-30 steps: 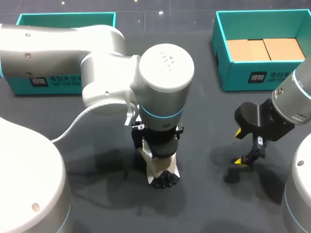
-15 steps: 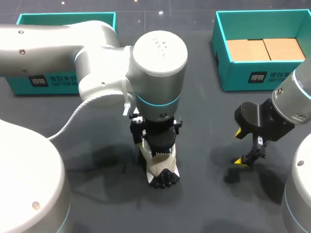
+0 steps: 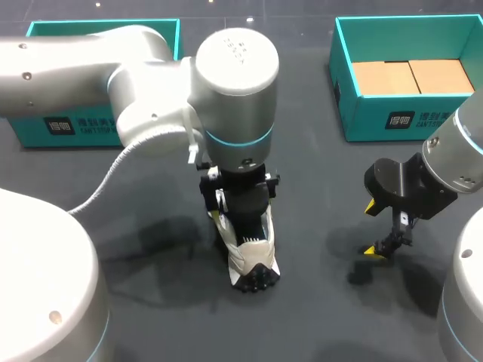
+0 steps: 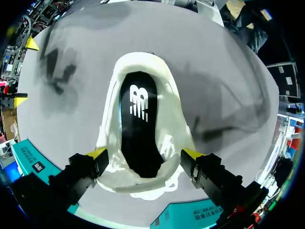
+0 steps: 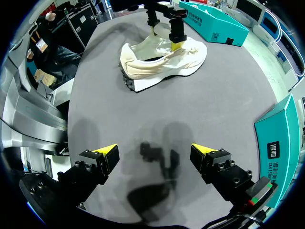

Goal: Take the shoe out of the shoebox, open the shoe tongue, remove and reinsert the insole, then place the shoe into the shoebox

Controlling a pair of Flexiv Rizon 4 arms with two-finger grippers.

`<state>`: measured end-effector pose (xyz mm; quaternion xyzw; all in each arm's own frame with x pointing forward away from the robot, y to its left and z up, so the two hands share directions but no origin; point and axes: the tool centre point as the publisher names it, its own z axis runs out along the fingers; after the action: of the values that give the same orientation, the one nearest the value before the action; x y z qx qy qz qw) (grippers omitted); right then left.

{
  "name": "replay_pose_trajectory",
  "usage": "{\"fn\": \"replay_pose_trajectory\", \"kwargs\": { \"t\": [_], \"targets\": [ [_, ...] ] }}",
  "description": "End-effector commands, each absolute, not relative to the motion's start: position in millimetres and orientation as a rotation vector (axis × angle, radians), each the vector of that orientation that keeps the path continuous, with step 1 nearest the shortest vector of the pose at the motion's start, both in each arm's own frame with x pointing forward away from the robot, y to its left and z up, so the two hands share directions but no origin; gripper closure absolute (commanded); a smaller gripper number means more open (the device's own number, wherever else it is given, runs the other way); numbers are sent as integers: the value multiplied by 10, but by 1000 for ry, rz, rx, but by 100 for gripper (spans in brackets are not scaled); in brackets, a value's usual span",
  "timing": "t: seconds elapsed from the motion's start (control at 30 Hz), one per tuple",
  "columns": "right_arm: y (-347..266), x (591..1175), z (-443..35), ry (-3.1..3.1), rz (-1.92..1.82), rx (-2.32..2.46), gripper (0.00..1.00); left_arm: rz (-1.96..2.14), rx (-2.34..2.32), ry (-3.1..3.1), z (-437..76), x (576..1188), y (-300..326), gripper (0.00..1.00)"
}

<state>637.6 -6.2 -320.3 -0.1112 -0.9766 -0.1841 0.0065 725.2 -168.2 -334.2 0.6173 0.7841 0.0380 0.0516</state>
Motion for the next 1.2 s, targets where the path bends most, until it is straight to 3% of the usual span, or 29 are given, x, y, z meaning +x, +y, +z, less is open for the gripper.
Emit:
{"fn": "replay_pose_trajectory", "kwargs": {
  "t": [0.03,1.2],
  "targets": [
    [-68,6356,-3201,-3058,-577,-348,0,115,1884,2389,-3330,7304,-1678,0],
    [-68,6356,-3201,-3058,-577,-348,0,42,1778,2411,-2857,7842,-1477,0]
  ]
}}
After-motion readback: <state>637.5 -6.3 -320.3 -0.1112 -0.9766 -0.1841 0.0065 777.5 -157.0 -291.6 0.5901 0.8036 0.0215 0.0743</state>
